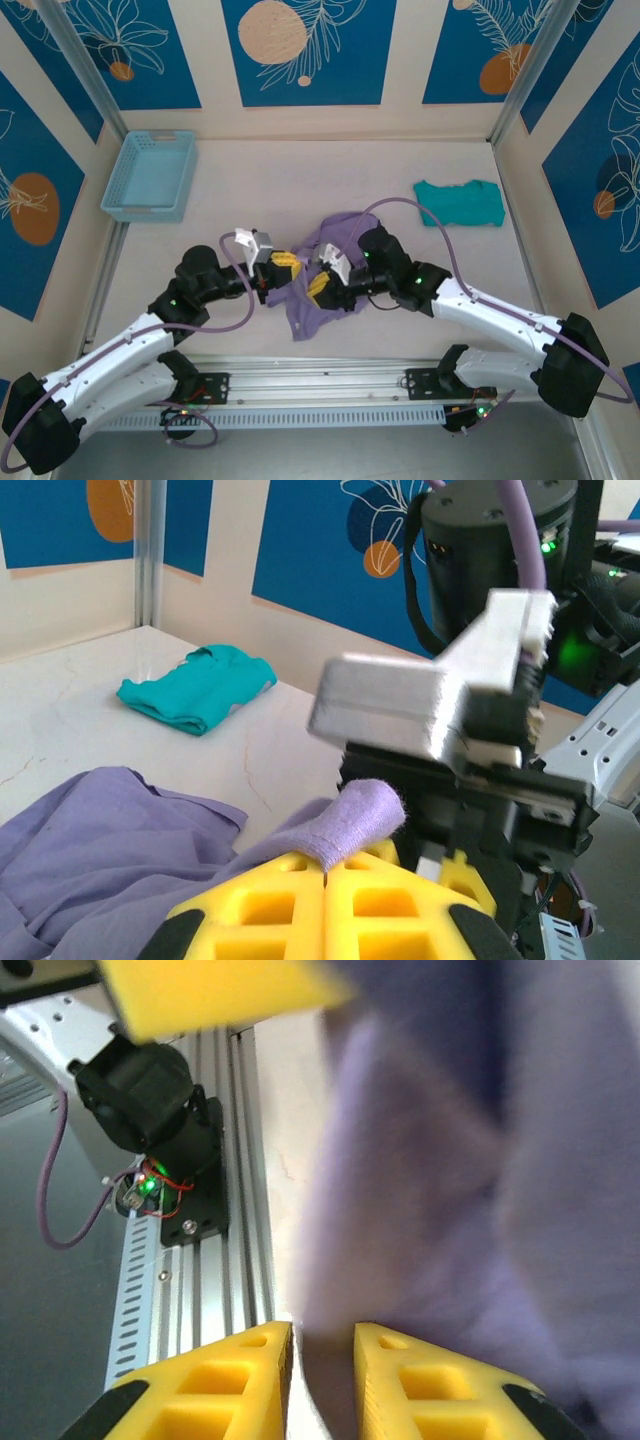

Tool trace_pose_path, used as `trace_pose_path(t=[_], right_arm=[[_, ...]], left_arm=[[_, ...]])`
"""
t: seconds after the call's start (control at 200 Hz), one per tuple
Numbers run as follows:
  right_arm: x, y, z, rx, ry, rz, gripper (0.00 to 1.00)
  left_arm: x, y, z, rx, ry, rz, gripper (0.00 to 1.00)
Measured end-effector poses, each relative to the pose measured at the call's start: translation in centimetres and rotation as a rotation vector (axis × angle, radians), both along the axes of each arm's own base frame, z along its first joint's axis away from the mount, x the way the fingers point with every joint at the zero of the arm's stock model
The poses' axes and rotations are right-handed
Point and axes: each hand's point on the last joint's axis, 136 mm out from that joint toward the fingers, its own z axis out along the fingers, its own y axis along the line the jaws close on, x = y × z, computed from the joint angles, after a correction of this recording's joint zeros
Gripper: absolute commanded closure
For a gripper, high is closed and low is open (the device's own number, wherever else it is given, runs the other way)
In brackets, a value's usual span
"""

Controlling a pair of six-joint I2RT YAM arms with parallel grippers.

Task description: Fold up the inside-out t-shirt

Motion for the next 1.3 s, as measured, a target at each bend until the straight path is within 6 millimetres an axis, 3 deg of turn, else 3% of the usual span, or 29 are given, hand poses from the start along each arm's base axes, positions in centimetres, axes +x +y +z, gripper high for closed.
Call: trace_pose_path(t=[0.15, 0.28, 0.465, 0.58, 0.885, 1.115, 1.3], right_arm=[[-0.8, 0.8, -0.3, 0.011, -0.012, 0.029, 0.79], [-0.8, 0.3, -0.3, 0.024, -0.023, 0.017, 0.80], [0.8, -1.6, 2.4, 0.093, -0.079, -0.050, 0.80], [1.7, -2.4, 3.0, 0.107, -0.098, -0.082, 0.80], [1.8, -2.1, 2.3, 0.045, -0.123, -0.050, 0.81], [1.6, -1.4, 0.4, -0.047, -0.160, -0.032, 0.81], [2.5, -1.1, -0.5, -0.112, -0.204, -0.058, 0.71]], left_arm=[[0.0, 0.1, -0.3, -0.002, -0.008, 0.002, 1.00], [-0.2, 0.5, -0.9, 0.001, -0.015, 0.003, 1.00], [-0.8, 0.5, -0.9, 0.002, -0.050, -0.034, 1.00], [-1.2, 0.4, -0.8, 0.004, -0.066, -0.057, 1.00], [-1.5, 0.3, -0.8, 0.004, -0.068, -0.079, 1.00], [-1.4, 0.2, -1.1, 0.011, -0.059, -0.079, 1.00], [-1.4, 0.2, -1.1, 0.011, -0.058, -0.079, 1.00]])
